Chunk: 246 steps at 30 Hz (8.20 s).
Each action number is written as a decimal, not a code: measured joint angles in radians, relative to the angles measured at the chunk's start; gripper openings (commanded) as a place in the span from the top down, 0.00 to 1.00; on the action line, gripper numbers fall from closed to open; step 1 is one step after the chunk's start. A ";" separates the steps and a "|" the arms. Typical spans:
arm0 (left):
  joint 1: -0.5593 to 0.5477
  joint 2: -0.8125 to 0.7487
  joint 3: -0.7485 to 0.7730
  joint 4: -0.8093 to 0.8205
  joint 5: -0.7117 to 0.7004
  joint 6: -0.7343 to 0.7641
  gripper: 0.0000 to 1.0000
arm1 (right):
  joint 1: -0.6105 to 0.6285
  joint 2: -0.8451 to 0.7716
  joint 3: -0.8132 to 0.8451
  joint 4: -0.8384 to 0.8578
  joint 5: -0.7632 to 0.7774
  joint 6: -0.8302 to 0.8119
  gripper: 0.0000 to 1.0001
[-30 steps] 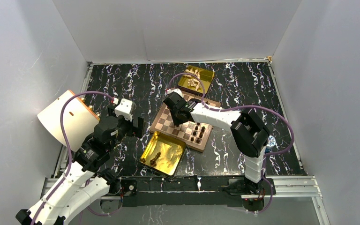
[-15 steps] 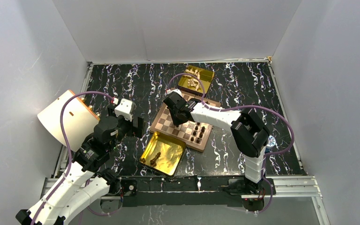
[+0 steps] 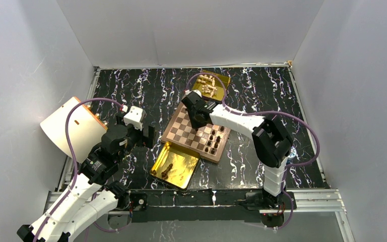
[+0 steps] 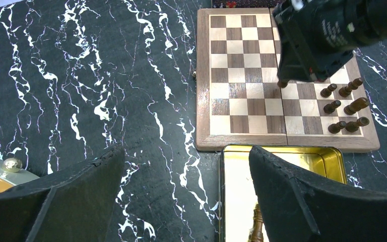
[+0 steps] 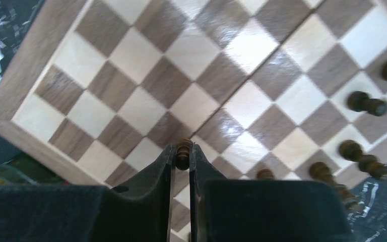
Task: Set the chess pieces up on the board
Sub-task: Place the chess piece on the chessboard, then pick up the chess piece from the storage box, then place the chess piece on the chessboard.
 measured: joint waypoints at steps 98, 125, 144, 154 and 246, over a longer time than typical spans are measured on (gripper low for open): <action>0.000 0.007 0.000 -0.008 -0.007 0.000 0.09 | -0.299 -0.018 -0.063 -0.018 -0.048 -0.041 0.73; 0.000 0.133 0.012 -0.050 -0.047 -0.050 0.04 | -0.299 -0.033 0.009 -0.070 -0.059 -0.048 0.58; -0.019 0.681 0.292 -0.420 0.239 -0.241 0.55 | -0.299 -0.576 -0.337 0.091 -0.230 -0.002 0.62; -0.245 0.770 0.285 -0.443 0.184 -0.421 0.61 | -0.299 -0.737 -0.423 0.118 -0.234 -0.003 0.62; -0.266 0.512 0.138 0.167 0.600 -0.297 0.86 | -0.224 -0.648 -0.586 0.399 -1.121 0.107 0.79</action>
